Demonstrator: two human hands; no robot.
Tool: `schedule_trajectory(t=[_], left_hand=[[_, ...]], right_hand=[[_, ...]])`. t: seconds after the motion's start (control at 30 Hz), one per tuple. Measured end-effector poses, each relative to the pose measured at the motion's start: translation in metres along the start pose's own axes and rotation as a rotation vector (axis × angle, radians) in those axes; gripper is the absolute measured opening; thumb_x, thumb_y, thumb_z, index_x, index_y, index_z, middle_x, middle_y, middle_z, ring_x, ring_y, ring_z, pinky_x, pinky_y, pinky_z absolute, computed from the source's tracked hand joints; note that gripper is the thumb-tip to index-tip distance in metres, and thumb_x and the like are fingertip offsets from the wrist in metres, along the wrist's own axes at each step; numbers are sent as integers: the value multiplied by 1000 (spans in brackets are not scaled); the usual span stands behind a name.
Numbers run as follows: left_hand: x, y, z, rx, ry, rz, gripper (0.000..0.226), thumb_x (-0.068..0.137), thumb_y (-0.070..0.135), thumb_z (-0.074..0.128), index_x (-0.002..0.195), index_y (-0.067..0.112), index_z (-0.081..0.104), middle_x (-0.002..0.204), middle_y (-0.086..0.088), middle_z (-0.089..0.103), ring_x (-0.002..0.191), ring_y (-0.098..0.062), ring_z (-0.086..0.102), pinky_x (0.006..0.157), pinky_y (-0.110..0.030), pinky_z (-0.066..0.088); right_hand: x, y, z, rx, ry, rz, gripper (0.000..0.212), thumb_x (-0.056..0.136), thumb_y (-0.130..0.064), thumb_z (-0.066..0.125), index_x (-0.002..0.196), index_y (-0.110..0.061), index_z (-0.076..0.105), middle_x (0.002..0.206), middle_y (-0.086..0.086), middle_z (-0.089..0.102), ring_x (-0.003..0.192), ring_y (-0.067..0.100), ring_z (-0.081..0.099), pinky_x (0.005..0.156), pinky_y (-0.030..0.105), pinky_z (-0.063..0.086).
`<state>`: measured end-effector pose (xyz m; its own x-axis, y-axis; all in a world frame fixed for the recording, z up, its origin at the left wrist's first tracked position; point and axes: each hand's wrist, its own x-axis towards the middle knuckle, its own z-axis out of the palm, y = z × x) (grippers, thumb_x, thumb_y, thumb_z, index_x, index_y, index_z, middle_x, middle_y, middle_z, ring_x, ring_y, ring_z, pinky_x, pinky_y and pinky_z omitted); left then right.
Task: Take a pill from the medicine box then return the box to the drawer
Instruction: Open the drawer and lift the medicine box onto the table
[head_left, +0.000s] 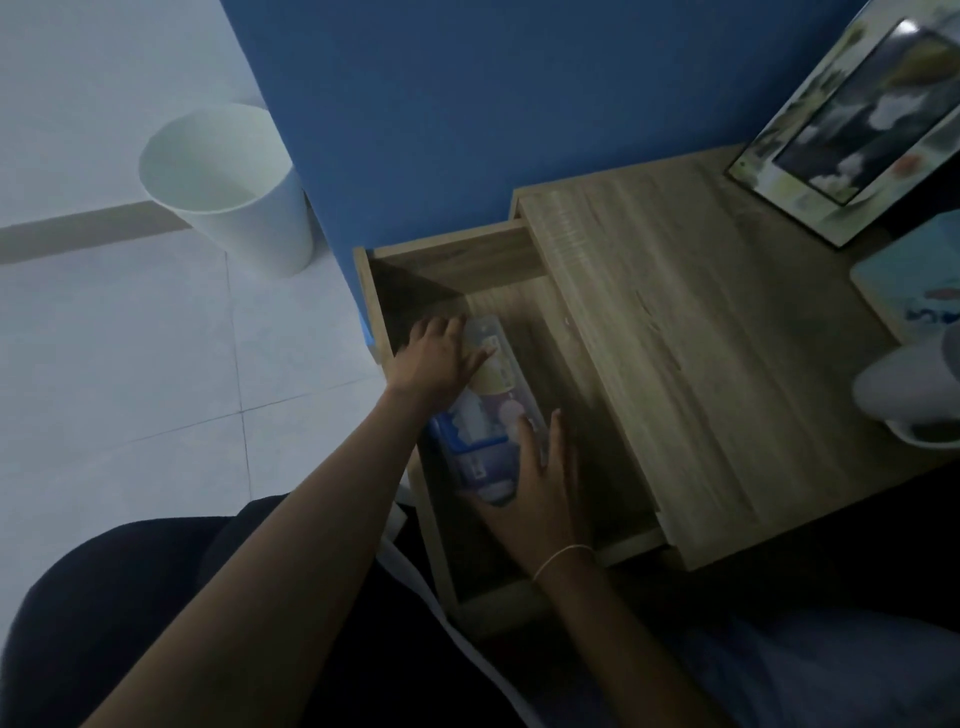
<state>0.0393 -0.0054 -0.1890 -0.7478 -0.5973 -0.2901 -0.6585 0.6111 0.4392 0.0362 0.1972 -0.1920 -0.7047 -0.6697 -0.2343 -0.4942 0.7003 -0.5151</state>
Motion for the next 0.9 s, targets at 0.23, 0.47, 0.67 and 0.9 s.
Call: schedule_trajectory(t=[0.23, 0.47, 0.67, 0.9], left_hand=[[10, 4, -6, -128, -74, -48, 72, 81, 69, 47, 138, 28, 34, 141, -17, 44, 133, -42, 34, 104, -55, 35], [-5, 26, -47, -23, 50, -26, 75, 80, 72, 46, 138, 25, 38, 139, -17, 49, 127, -42, 41, 103, -54, 40], [-19, 53, -130, -66, 252, 73, 64, 82, 61, 55, 126, 15, 50, 121, -22, 61, 114, -41, 54, 97, -47, 45], [-14, 113, -156, -183, 261, 145, 50, 90, 39, 55, 130, 10, 46, 123, -22, 59, 115, -37, 54, 95, -39, 42]], right_hand=[[4, -4, 7, 49, -69, 35, 123, 56, -60, 73, 147, -43, -8, 156, -1, -9, 142, 34, 3, 108, 58, 25], [0, -23, -19, 50, 42, 19, 124, 52, -63, 71, 146, -45, -7, 154, -4, -3, 138, 33, 10, 102, 55, 34], [-4, -59, -88, 90, 122, -154, 123, 54, -56, 75, 144, -47, -8, 156, 2, -1, 142, 36, 15, 104, 52, 36], [13, -36, -181, 33, 103, -156, 120, 58, -49, 80, 143, -50, -5, 159, -4, -2, 145, 36, 6, 108, 51, 31]])
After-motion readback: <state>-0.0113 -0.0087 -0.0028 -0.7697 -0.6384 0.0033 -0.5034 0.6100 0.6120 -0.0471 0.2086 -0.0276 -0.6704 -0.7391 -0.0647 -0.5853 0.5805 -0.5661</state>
